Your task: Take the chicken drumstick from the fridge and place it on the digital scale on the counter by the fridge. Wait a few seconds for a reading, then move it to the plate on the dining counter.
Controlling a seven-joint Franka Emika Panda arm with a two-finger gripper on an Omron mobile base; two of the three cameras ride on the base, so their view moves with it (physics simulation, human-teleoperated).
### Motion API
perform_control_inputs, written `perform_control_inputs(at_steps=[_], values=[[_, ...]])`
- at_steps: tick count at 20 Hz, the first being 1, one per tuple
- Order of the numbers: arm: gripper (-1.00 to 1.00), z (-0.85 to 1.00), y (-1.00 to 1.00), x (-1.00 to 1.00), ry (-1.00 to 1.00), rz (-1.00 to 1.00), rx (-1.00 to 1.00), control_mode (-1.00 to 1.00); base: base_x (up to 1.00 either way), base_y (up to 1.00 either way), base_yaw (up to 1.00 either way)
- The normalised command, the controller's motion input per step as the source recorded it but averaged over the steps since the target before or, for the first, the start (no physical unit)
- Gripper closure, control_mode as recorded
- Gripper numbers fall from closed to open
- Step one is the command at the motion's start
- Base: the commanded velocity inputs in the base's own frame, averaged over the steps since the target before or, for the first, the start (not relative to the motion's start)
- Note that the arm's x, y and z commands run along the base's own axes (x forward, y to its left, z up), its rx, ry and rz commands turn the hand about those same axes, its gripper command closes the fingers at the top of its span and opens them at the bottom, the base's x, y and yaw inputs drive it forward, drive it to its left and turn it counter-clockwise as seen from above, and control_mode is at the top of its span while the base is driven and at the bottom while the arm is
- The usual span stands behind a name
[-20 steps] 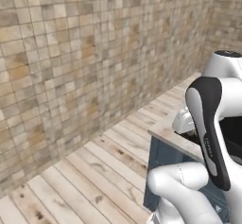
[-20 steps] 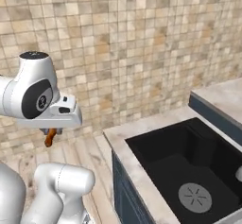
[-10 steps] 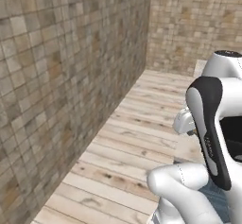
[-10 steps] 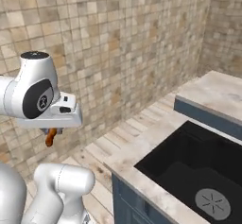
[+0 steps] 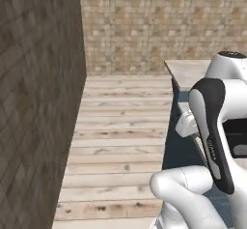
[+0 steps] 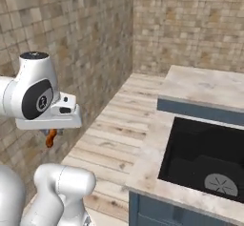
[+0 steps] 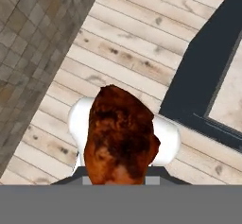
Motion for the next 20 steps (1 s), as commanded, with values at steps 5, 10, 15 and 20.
perform_control_inputs(at_steps=[5, 10, 15, 20], values=[[1.00, 0.00, 0.00, 0.00, 0.00, 0.00, 0.00, 1.00, 0.99, 0.69, -0.69], [1.00, 0.00, 0.00, 0.00, 0.00, 0.00, 0.00, 1.00, 0.87, 0.80, -0.67], [1.00, 0.00, 0.00, 0.00, 0.00, 0.00, 0.00, 1.00, 0.56, 1.00, -0.47], [1.00, 0.00, 0.00, 0.00, 0.00, 0.00, 0.00, 1.00, 0.84, 1.00, -0.45]])
